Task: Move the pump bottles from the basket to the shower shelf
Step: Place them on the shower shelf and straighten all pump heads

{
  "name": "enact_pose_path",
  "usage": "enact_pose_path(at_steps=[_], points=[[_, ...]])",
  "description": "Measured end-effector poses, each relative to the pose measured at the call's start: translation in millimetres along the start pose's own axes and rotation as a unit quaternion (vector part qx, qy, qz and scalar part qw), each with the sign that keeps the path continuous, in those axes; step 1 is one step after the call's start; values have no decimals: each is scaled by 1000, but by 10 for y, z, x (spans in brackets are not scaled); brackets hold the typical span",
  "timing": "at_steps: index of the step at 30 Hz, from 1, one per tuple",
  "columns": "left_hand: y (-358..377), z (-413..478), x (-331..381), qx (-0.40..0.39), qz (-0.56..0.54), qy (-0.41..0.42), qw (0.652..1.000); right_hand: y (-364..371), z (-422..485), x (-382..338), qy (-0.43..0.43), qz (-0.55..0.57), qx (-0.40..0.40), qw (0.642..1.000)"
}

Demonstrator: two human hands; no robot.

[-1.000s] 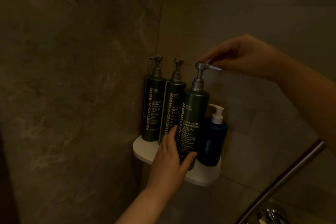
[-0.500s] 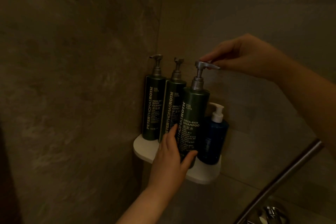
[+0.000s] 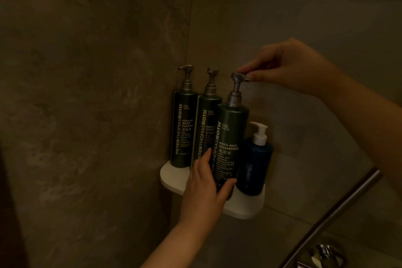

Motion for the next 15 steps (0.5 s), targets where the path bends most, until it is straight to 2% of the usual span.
enact_pose_path(at_steps=[7,12,15], points=[[19,-29,57,39,15,-30,999,34,10,-23,11,-14,6,1000],[-29,-34,10,16,-43,-46,998,48,-1,-31,9,-10,3,1000],[-9,-29,-20,-12,-57,-19,998,67,-21,-40,6,-8,12,1000]])
Point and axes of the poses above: each hand's wrist, its own z-axis towards the middle knuckle, its own y-axis out of the palm, x = y × z, the point moved 2 cm from there along z, towards the middle knuckle, and after that the axes turned 6 degrees about -x, right-handed, at the moved point
